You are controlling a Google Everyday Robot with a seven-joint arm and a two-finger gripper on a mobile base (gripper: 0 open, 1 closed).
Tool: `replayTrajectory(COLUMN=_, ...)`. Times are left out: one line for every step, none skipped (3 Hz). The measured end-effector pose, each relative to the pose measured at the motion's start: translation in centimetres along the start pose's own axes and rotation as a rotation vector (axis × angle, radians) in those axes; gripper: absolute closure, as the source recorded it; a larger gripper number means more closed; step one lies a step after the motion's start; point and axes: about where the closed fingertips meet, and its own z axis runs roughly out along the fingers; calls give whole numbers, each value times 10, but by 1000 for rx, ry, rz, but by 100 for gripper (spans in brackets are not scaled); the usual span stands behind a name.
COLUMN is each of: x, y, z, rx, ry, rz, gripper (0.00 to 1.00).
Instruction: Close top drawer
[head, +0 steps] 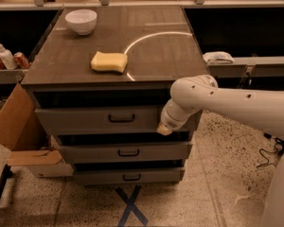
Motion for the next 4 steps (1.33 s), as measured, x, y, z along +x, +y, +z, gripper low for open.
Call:
replayTrajectory(x=3, y=7, z=-2, rx=-18, ry=-3, rz=-26, gripper=100)
replayTrajectory(x=12, y=25, z=-9, rx=-57, ry=-36, rz=-58, gripper=100)
replayTrajectory(x=21, y=50, z=-24, rx=-88, ry=-75, rz=-106, gripper=100)
replayTrajectory(x=23, y=76, z=-41, rx=-125, ry=-123, rz=-171, gripper=100)
